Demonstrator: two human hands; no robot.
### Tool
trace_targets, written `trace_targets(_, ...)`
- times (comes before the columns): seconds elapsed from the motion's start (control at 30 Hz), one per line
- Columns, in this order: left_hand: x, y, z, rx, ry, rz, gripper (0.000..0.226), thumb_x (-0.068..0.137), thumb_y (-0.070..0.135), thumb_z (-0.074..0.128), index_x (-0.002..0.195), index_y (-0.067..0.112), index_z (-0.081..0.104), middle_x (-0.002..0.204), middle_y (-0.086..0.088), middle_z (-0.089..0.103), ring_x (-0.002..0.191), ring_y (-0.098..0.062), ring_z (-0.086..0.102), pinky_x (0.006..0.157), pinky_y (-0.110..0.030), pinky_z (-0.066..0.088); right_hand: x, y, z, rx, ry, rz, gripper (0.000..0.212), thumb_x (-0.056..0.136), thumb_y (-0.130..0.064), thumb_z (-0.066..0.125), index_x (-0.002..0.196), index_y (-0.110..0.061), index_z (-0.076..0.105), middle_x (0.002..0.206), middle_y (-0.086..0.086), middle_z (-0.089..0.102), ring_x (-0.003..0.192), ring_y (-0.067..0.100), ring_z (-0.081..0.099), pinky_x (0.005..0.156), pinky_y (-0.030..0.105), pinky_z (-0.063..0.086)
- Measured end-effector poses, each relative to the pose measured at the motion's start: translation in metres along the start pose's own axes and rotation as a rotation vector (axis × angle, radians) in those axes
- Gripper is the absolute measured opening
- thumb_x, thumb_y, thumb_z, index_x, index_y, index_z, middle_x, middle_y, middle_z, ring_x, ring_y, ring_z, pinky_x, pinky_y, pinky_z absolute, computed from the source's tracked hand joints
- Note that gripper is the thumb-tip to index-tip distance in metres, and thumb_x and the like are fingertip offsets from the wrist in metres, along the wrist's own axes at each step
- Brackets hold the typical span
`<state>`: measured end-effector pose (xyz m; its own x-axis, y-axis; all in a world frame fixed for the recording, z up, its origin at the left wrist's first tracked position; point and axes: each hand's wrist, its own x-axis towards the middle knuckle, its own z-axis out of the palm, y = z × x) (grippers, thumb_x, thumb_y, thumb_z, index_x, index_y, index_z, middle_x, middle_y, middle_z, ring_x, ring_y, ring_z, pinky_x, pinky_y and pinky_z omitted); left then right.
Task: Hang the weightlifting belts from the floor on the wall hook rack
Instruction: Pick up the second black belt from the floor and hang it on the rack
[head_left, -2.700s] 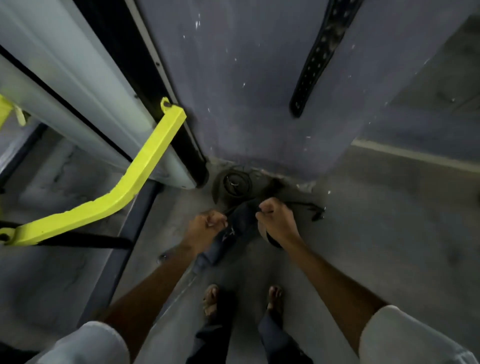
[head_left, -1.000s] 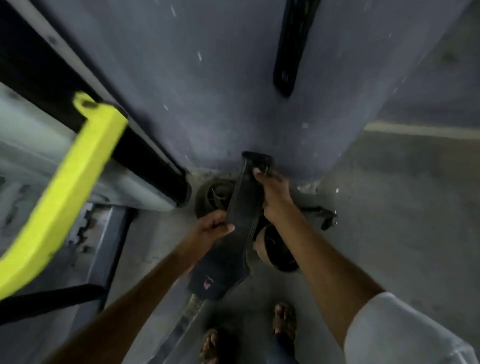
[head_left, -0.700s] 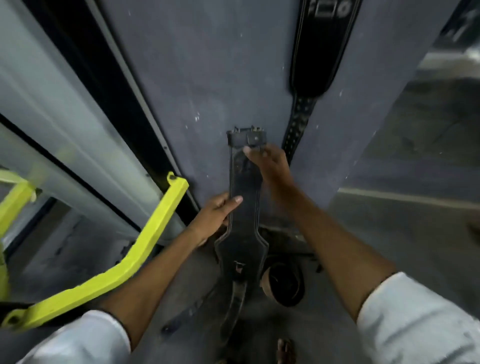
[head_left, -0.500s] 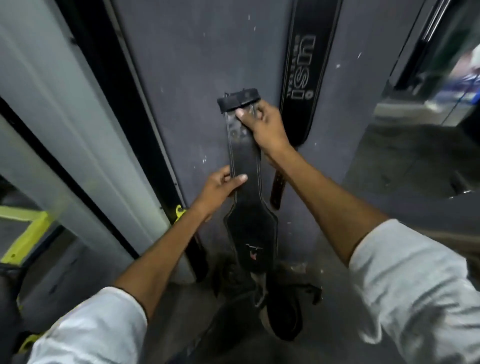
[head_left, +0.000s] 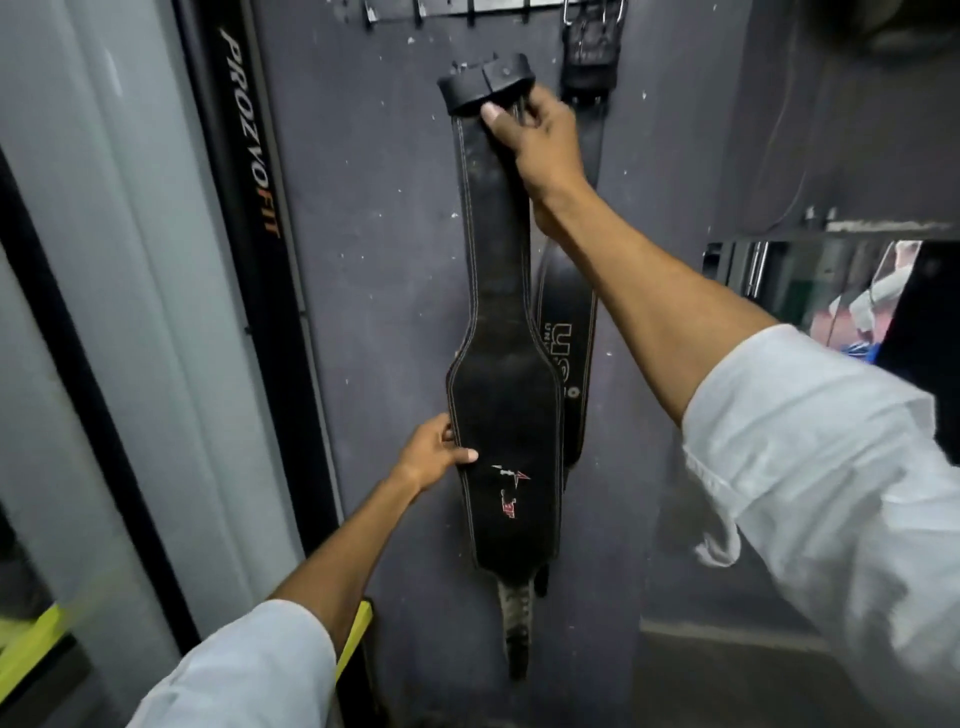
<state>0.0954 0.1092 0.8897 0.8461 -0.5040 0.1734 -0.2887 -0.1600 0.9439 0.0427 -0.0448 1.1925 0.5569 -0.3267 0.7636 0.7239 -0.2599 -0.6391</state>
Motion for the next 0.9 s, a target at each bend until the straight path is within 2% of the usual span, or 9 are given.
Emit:
trace_targets(0.13,0.002,-0.002,0.002,-0.08,0.039,-0.001,0.033,0.085,0.003,0.073,0.113,0.018,0.063,0.115,-0.007,0.072,0.112,-0.026,0.068,0.101,-0.042,0.054,0.027,-0.029,-0.005,0.089,-0.024,-0.024,0.027,0.094,0.001,0.066,0.12,-0.004,0.063,0.111,0.013,0.073,0.088,0.013,0.072,0.079,0.031,0.062)
trace_targets(0.23,0.003,0.027,-0.007,0.004,-0.05,-0.026,0.04,0.082,0.008,0.078,0.117,0.017,0.06,0.112,0.0,0.071,0.111,-0.021,0.068,0.09,-0.026,0.057,0.033,-0.022,-0.007,0.104,-0.004,-0.015,0.031,0.093,0.002,0.066,0.124,0.002,0.061,0.112,0.014,0.071,0.096,0.018,0.068,0.09,0.037,0.059)
trace_targets(0.33,0.017,0.1,-0.031,-0.198,-0.014,0.13,0.052,0.079,0.028,0.08,0.127,0.022,0.059,0.126,-0.001,0.068,0.116,-0.014,0.066,0.1,-0.033,0.053,0.032,-0.003,-0.011,0.098,0.014,0.023,0.03,0.094,0.002,0.066,0.123,0.001,0.062,0.11,0.012,0.071,0.094,0.014,0.067,0.089,0.028,0.057)
trace_targets(0.43,0.037,0.204,-0.062,-0.333,0.114,0.339,0.031,0.092,0.04,0.065,0.119,0.026,0.062,0.127,0.001,0.068,0.118,-0.014,0.065,0.097,-0.038,0.051,0.025,0.013,-0.01,0.075,-0.004,0.035,0.034,0.094,0.0,0.067,0.127,0.004,0.061,0.111,0.012,0.072,0.092,0.014,0.068,0.086,0.025,0.058)
trace_targets(0.57,0.05,0.291,-0.072,-0.218,0.109,0.454,0.011,0.096,0.028,0.064,0.1,0.018,0.066,0.091,0.003,0.074,0.08,-0.009,0.073,0.069,-0.027,0.058,0.011,0.022,-0.004,0.019,-0.059,0.05,0.031,0.094,-0.012,0.07,0.123,-0.003,0.065,0.114,0.014,0.074,0.103,0.027,0.072,0.093,0.045,0.061)
trace_targets(0.67,0.061,0.302,-0.061,-0.235,0.203,0.424,0.006,0.093,0.009,0.066,0.09,0.015,0.065,0.084,0.0,0.072,0.069,-0.009,0.071,0.065,-0.027,0.06,0.002,0.023,-0.006,0.044,-0.095,0.07,0.029,0.097,-0.012,0.066,0.125,-0.008,0.062,0.116,0.013,0.073,0.106,0.026,0.072,0.088,0.038,0.062)
trace_targets(0.77,0.068,0.296,-0.054,-0.367,0.303,0.42,0.011,0.091,0.004,0.065,0.088,0.014,0.065,0.081,-0.002,0.071,0.062,-0.008,0.068,0.055,-0.024,0.057,-0.025,0.036,-0.016,-0.035,-0.169,0.162,0.035,0.093,-0.007,0.069,0.127,-0.007,0.058,0.102,0.002,0.073,0.088,0.008,0.072,0.076,0.025,0.059)
trace_targets(0.83,0.072,0.298,-0.051,-0.412,0.357,0.425,0.008,0.091,0.004,0.066,0.092,0.012,0.067,0.078,-0.002,0.071,0.058,-0.007,0.068,0.054,-0.025,0.055,-0.064,0.062,-0.024,-0.116,-0.281,0.281,0.042,0.089,-0.01,0.076,0.128,-0.009,0.059,0.106,0.001,0.075,0.092,0.008,0.073,0.082,0.027,0.06)
trace_targets(0.9,0.075,0.306,-0.049,-0.419,0.368,0.448,0.01,0.09,0.003,0.066,0.098,0.009,0.069,0.08,-0.003,0.072,0.06,-0.008,0.069,0.055,-0.025,0.056,-0.107,0.095,-0.034,-0.127,-0.314,0.364,0.045,0.085,-0.011,0.08,0.126,-0.009,0.064,0.114,0.006,0.076,0.103,0.019,0.075,0.094,0.037,0.06)
